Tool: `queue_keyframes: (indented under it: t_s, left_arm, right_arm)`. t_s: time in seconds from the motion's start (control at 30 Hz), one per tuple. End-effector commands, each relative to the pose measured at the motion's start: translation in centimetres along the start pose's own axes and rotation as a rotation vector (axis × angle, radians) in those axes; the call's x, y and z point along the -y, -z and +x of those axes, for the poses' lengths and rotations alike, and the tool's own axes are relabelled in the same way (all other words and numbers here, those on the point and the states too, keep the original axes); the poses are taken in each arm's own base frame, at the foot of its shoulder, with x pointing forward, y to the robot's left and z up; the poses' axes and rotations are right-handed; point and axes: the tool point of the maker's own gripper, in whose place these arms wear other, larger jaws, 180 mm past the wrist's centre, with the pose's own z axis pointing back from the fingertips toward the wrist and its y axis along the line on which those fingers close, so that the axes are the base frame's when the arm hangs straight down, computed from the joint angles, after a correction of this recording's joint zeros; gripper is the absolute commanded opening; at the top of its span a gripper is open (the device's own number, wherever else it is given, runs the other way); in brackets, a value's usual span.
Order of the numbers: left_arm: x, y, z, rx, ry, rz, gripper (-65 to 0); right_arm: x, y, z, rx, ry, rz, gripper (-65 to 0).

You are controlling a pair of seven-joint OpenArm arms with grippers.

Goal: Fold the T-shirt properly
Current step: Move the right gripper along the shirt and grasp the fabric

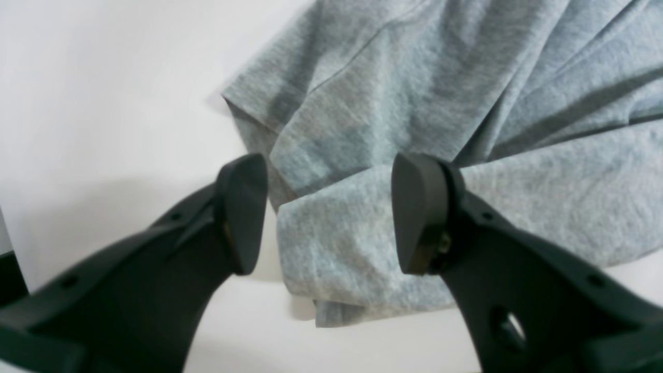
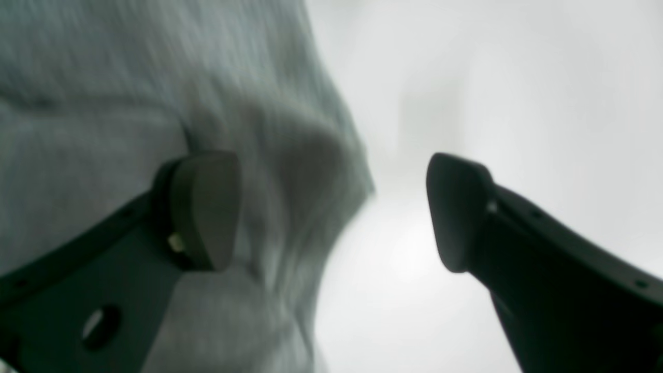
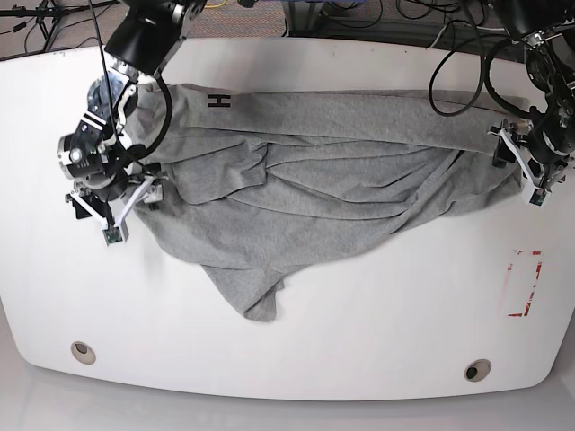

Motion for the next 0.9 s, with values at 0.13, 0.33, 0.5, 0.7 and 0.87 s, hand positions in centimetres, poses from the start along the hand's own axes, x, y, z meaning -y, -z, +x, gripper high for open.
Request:
queue_keyframes:
  t_s: [0.13,0.33,0.5,0.7,0.87]
  left_arm:
    - [-0.8,-0.6,1.1,0.035,0.014,0.023,-29.0]
    - [-0.8,-0.6,1.1,0.035,0.014,0.023,-29.0]
    - [-0.8,-0.6,1.1,0.035,0.014,0.023,-29.0]
    - [-0.8,-0.6,1.1,0.037,0.011,0.023,-29.0]
    - [-0.8,-0.6,1.4,0.043,0.010,0.025,-29.0]
  right_arm:
    - [1.9,3.1,3.5,0.038,0.041,0.039,-11.7]
    - [0.5,5.7,3.4,0.055,0.096,0.118,-11.7]
    - [-0.7,6.4,2.9,0.042,0.113,0.152,-11.7]
    - [-3.4,6.9,3.3,0.051,0.129,0.201,-11.7]
    - [-4.7,7.0,3.5,0.054,0.136,0.224,-14.3]
